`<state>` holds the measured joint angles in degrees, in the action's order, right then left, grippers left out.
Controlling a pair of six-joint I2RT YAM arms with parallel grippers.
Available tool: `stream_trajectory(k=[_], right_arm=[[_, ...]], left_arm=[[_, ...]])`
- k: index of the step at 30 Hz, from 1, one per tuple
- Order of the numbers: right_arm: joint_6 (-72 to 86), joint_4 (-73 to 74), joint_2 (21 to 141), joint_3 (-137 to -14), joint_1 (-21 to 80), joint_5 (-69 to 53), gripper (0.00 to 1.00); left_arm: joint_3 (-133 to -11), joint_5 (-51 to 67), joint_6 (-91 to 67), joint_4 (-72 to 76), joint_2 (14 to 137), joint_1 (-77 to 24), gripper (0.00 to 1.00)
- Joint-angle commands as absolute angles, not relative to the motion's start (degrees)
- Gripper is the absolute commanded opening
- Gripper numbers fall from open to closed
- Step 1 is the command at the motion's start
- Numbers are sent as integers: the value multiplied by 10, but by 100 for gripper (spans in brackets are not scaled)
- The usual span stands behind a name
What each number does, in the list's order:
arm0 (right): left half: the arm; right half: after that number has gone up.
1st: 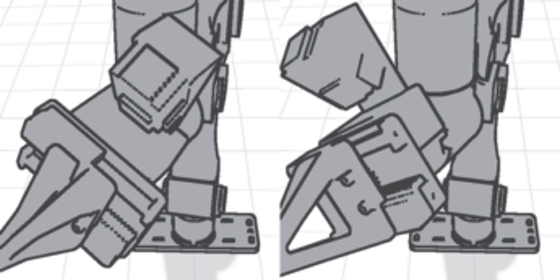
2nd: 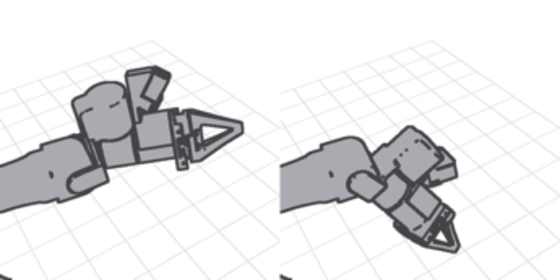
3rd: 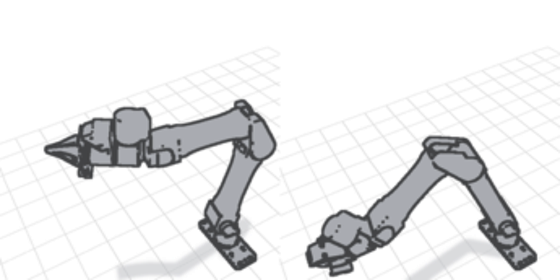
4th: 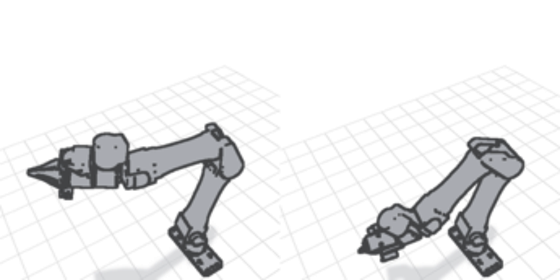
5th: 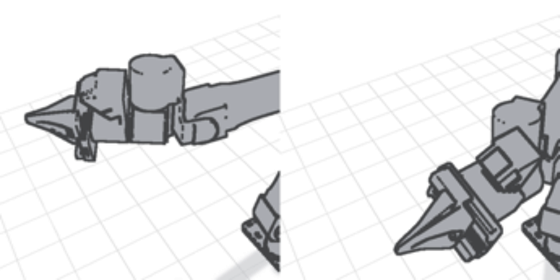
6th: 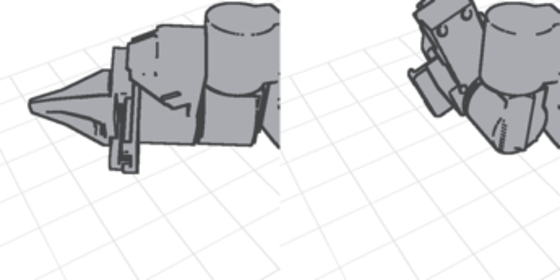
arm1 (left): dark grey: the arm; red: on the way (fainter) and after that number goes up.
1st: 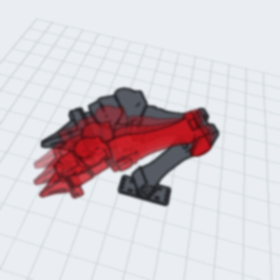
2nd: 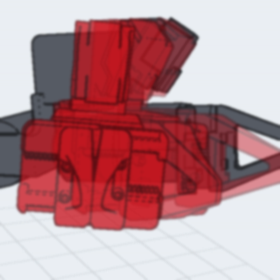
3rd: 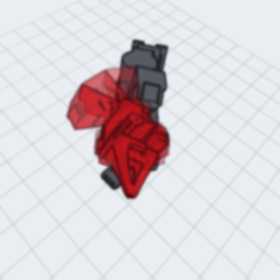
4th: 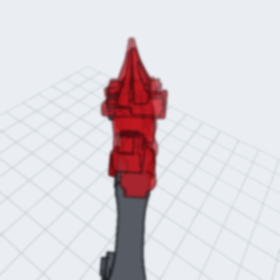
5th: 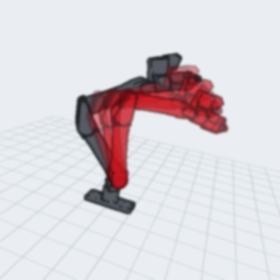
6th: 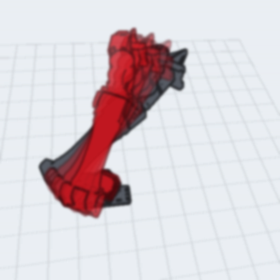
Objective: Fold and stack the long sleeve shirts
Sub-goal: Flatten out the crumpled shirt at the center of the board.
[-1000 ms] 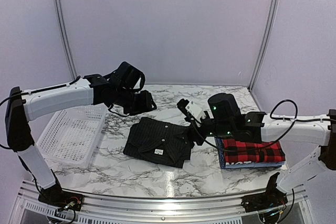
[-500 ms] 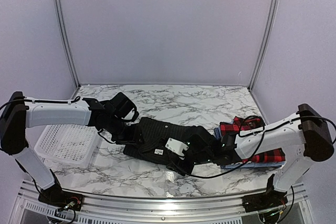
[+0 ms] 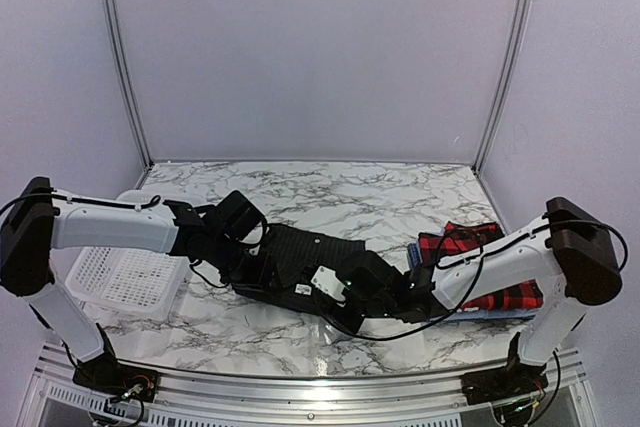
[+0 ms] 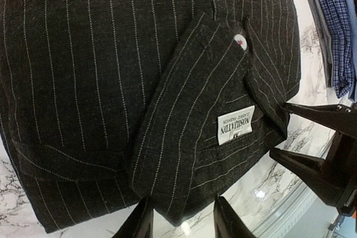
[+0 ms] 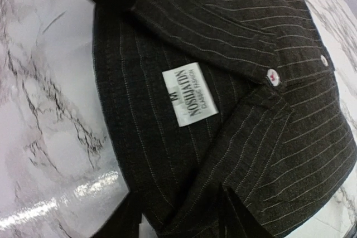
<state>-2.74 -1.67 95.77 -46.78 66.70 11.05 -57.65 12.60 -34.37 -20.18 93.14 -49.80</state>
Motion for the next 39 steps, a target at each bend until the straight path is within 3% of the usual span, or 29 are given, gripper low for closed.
stream_trajectory(k=[1,6,9,18,25,28,39], right_arm=[[-18,-26,967,-493,672,141,34],[-19,-16,968,-510,672,162,12],[-15,-5,959,-525,672,176,0],[18,53,934,-592,626,205,0],[28,73,966,-697,560,214,0],[38,86,967,-724,545,229,7],[97,144,958,-715,521,210,54]], left_arm=[[-589,136,-349,-181,944,-502,30],[-599,141,-350,-181,950,-504,6],[-606,142,-353,-182,944,-505,0],[-663,76,-361,-183,913,-501,0],[-798,37,-382,-162,1014,-443,0],[-879,23,-409,-161,1088,-402,0],[-1254,29,-380,-179,1371,-332,3]])
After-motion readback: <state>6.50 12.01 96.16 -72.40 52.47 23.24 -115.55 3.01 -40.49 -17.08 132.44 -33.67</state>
